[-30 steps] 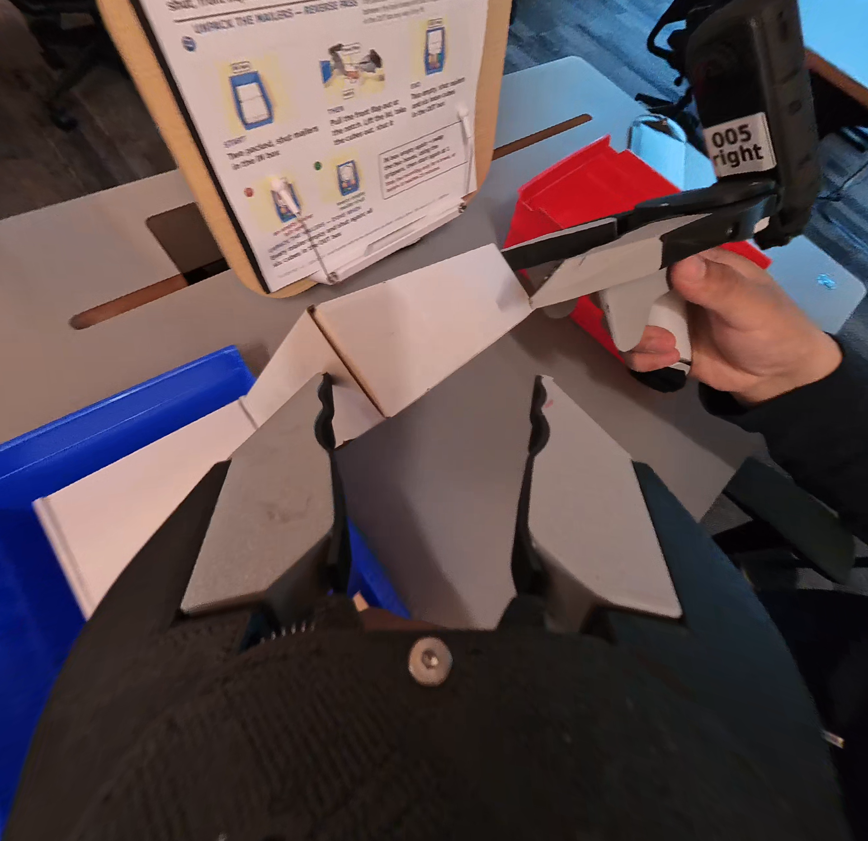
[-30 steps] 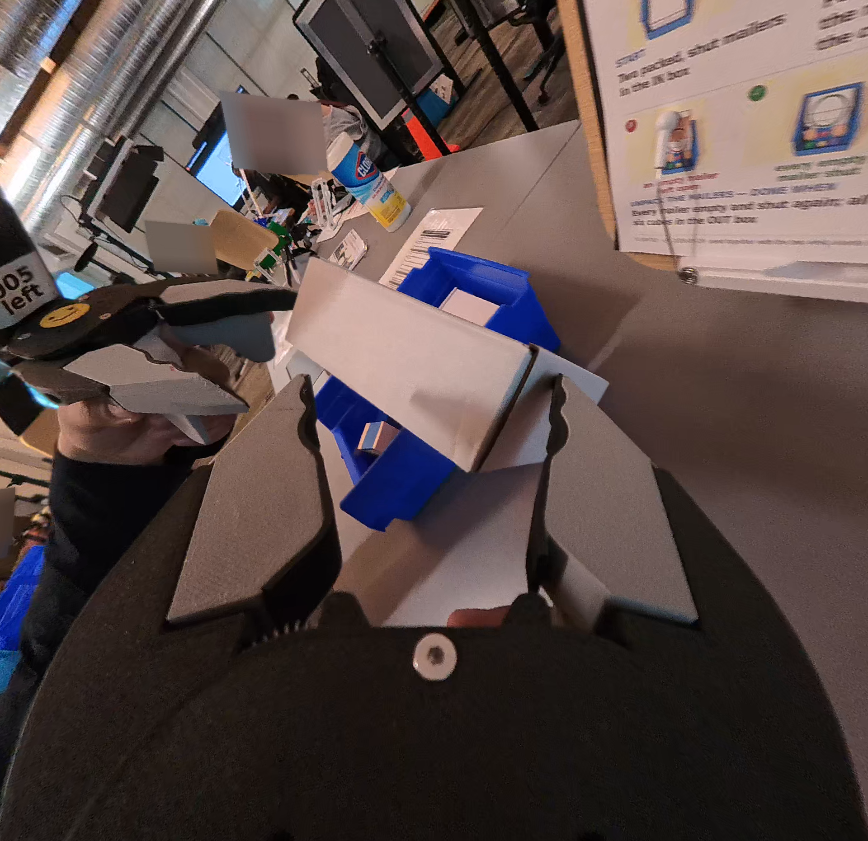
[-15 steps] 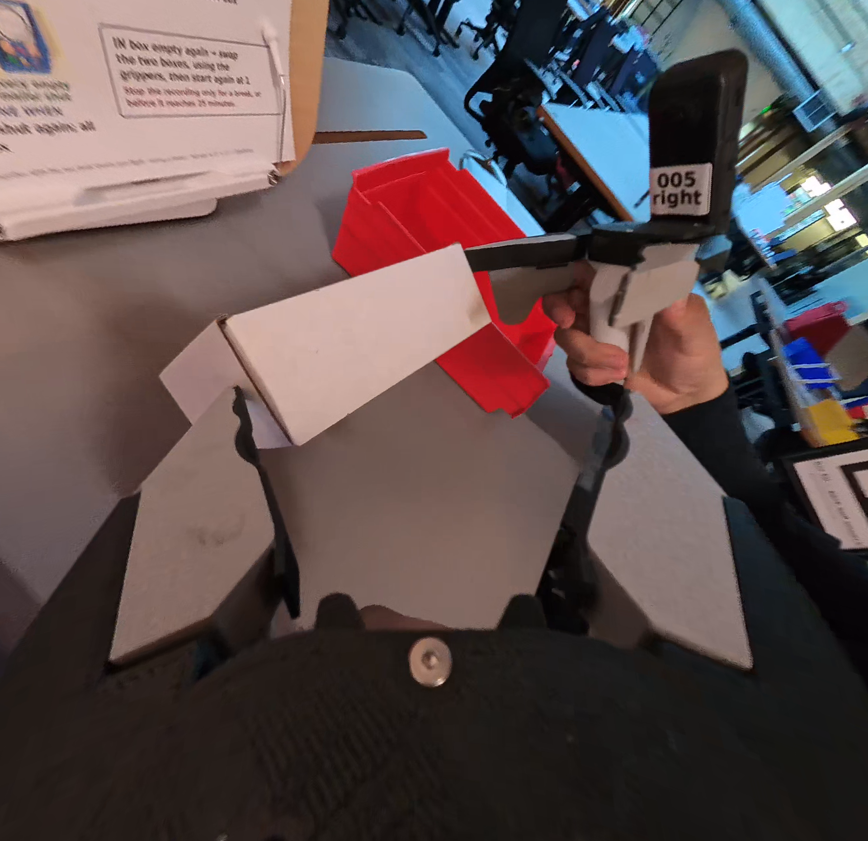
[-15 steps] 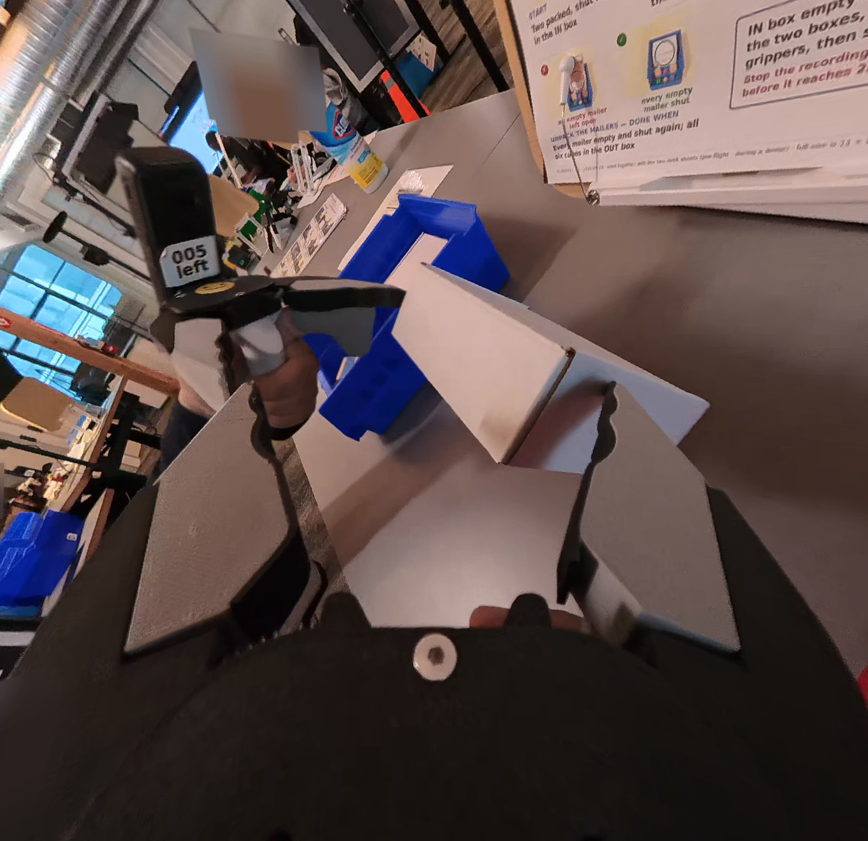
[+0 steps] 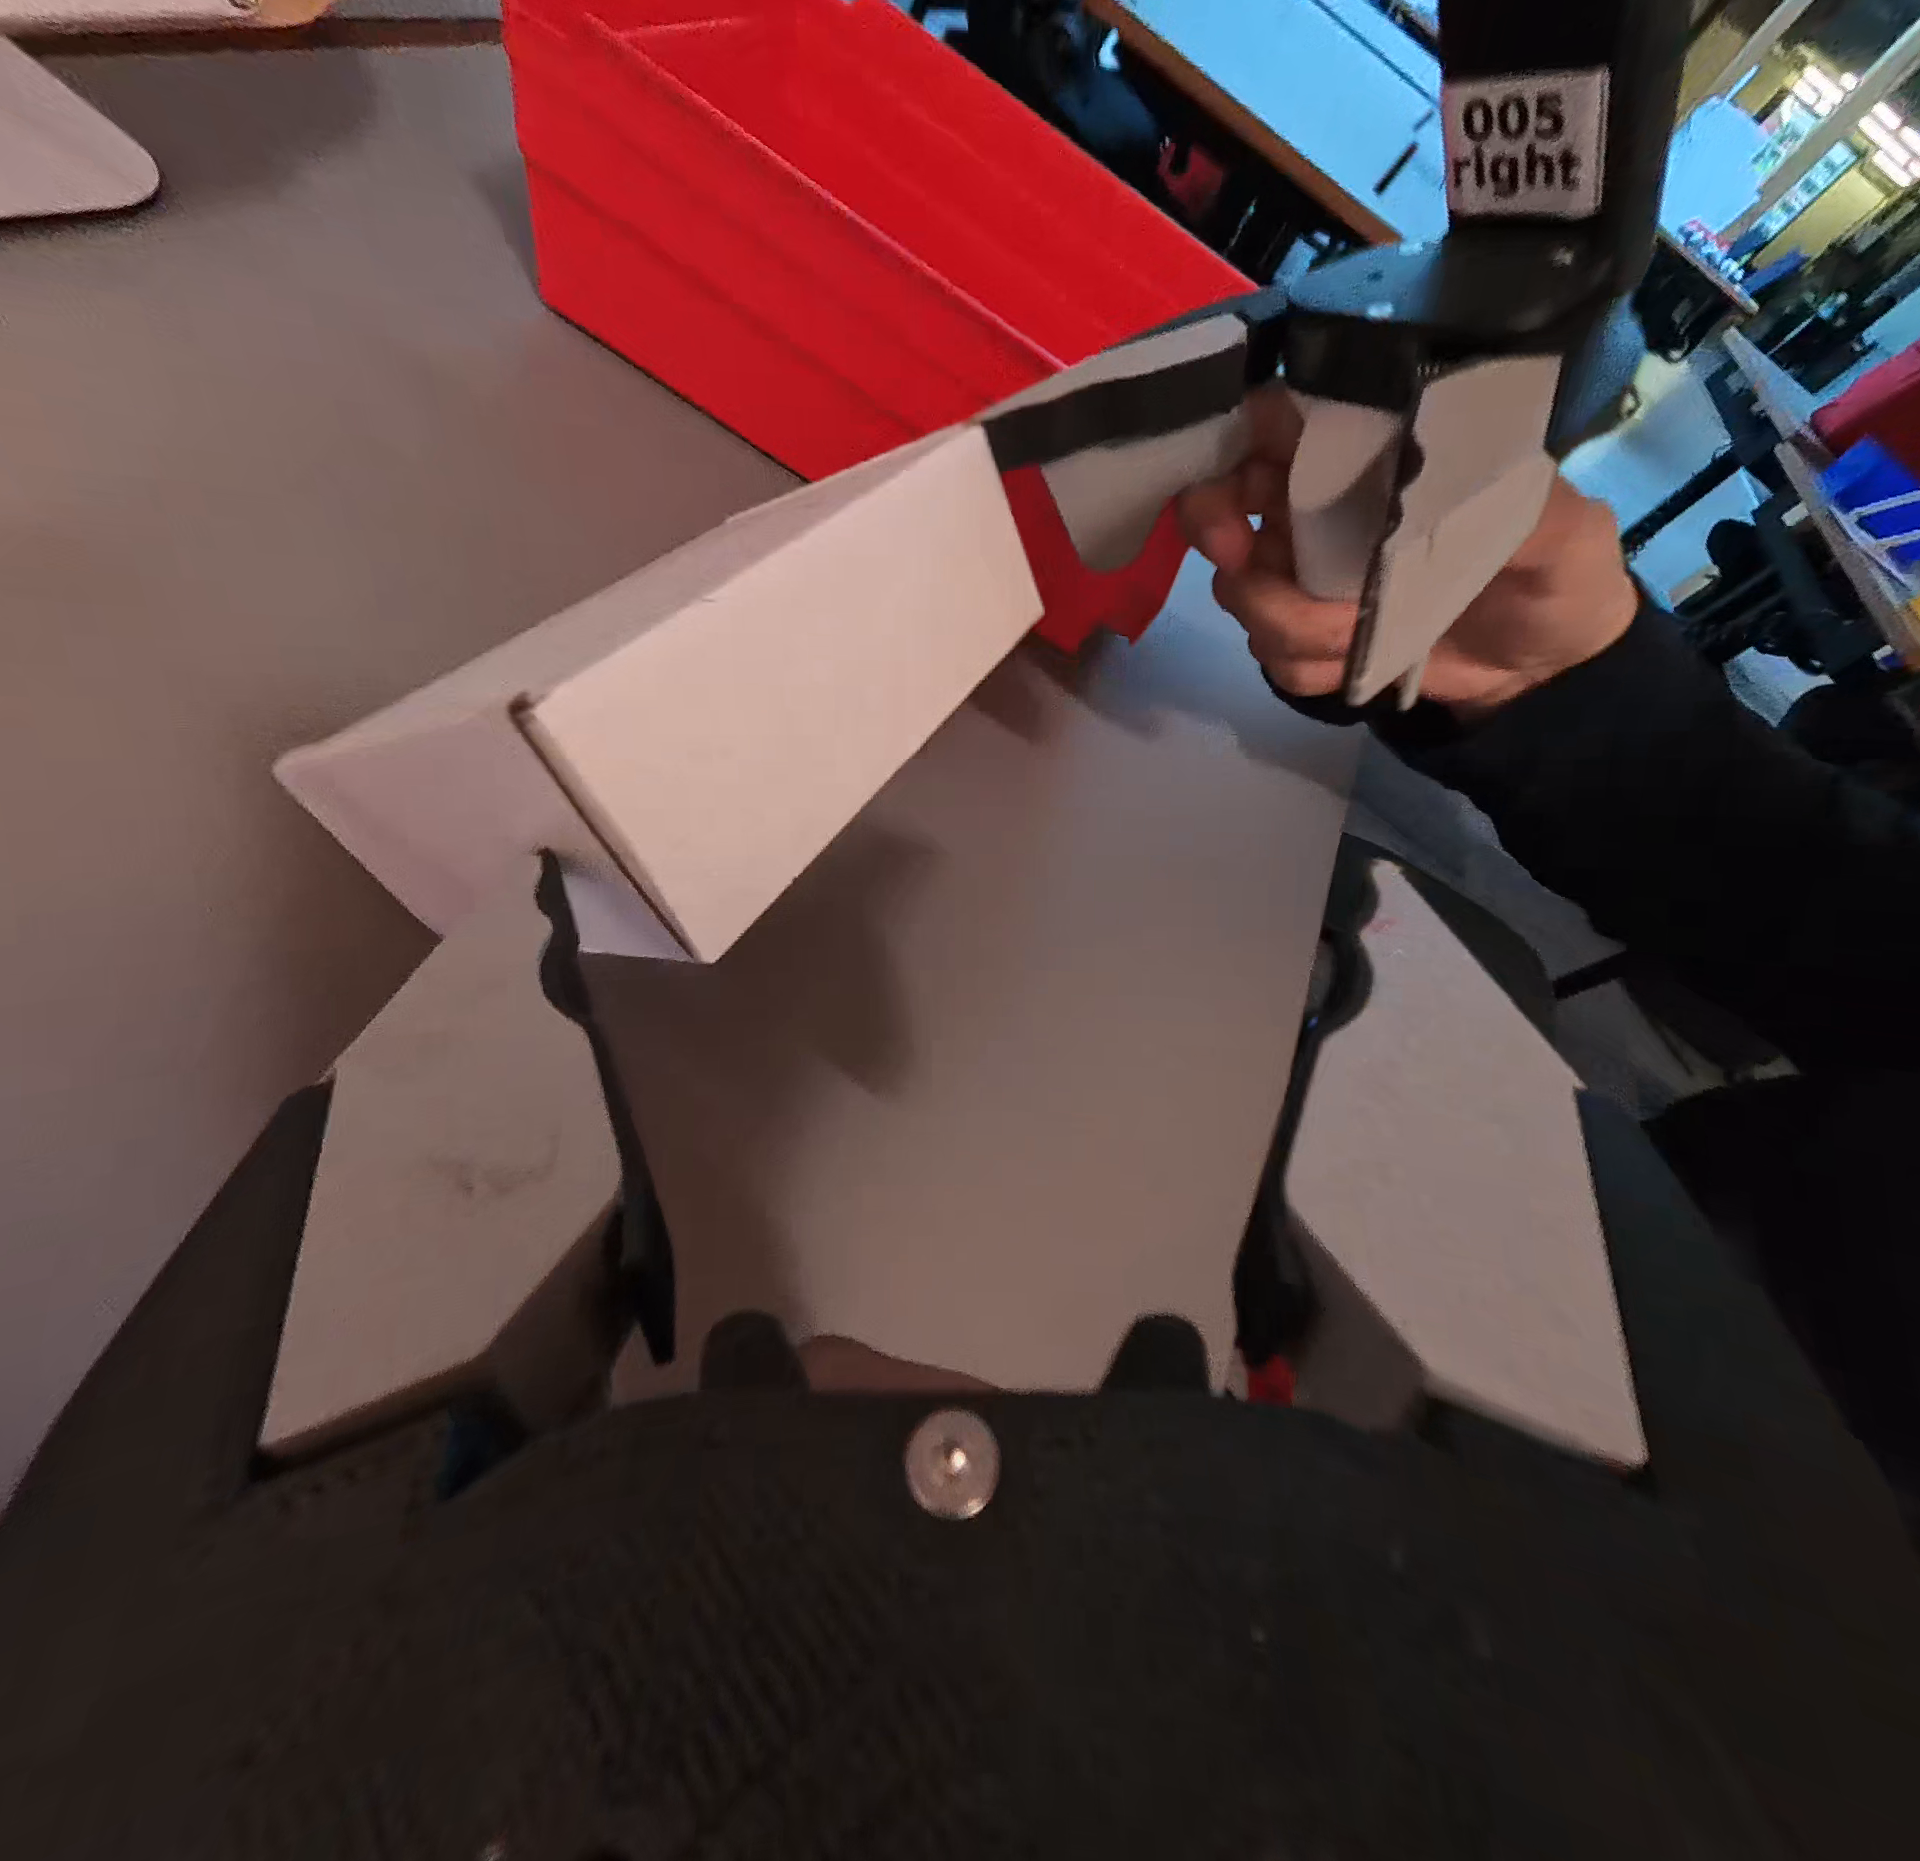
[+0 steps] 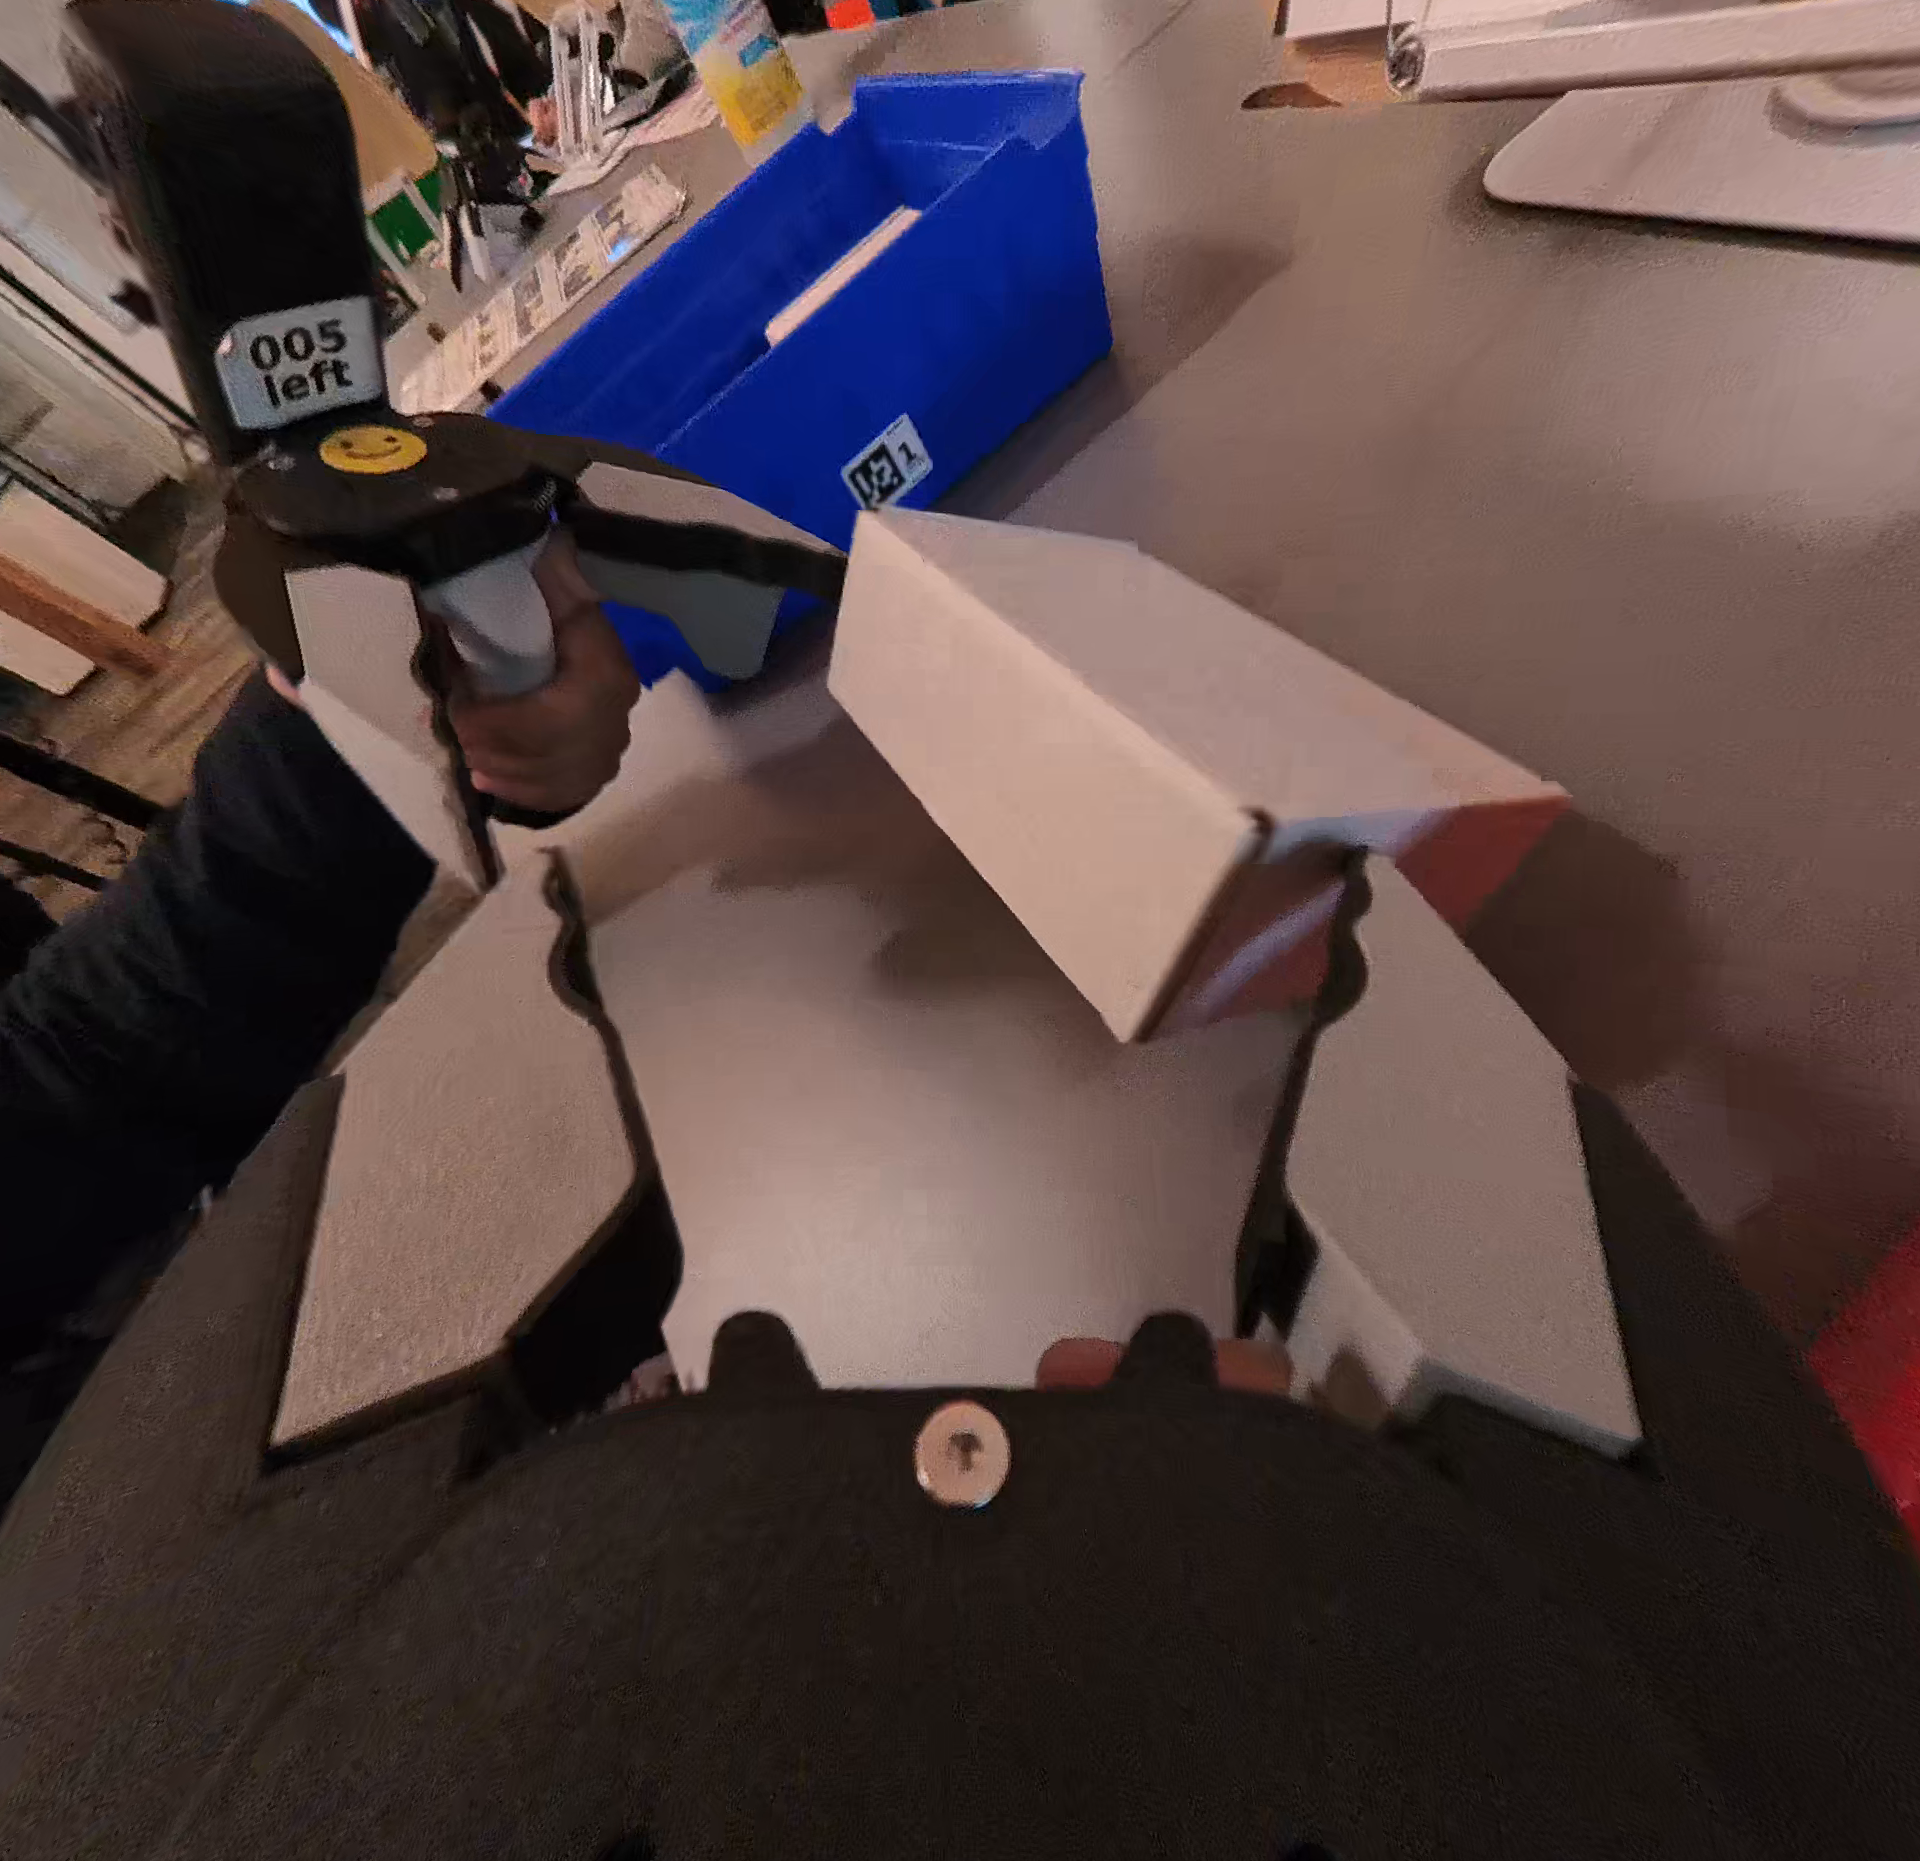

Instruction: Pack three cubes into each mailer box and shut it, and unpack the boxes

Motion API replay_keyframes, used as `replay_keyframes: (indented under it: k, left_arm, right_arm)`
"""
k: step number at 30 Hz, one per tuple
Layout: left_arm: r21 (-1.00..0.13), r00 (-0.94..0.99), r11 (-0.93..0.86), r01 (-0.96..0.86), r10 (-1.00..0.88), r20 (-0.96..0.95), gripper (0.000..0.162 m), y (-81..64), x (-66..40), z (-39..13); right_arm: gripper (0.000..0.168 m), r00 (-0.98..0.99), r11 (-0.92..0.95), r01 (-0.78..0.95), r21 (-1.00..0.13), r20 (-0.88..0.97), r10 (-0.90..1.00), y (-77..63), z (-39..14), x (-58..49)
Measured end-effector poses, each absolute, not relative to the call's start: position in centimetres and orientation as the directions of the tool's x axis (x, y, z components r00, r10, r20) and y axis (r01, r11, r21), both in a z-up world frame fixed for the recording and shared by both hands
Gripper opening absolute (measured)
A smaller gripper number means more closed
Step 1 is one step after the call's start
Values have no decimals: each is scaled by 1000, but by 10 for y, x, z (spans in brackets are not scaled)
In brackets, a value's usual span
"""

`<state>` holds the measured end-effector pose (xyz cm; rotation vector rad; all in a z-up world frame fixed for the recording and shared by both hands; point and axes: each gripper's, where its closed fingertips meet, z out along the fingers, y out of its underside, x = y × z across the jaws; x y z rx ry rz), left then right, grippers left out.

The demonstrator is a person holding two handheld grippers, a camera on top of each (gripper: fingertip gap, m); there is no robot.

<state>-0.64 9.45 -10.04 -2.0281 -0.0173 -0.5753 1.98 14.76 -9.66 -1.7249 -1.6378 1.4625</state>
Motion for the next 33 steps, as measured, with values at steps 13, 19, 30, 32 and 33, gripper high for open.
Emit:
replay_keyframes:
  k: [13,19,30,32,33]
  left_arm:
    - [-828,932,-503,248,-110,346,98,48,-21,-141]
    - [-790,981,-601,122,-49,189,88,43,-36,-165]
    - [-717,974,-697,17,-152,170,50,55,-15,-170]
    - [-748,962,-663,27,-185,199,54,54,-6,-147]
    - [-762,963,-647,25,-190,192,54,55,-5,-136]
  right_arm:
    - [107,-192,-125,521,-845,-258,947,145,-125,53]
    - [102,-88,-12,624,-781,-86,992,150,-165,52]
    - [94,-153,-30,659,-752,-173,973,135,-155,48]
    - [99,-164,-36,677,-735,-199,966,134,-144,50]
    - [98,-170,-37,678,-734,-205,964,136,-138,49]
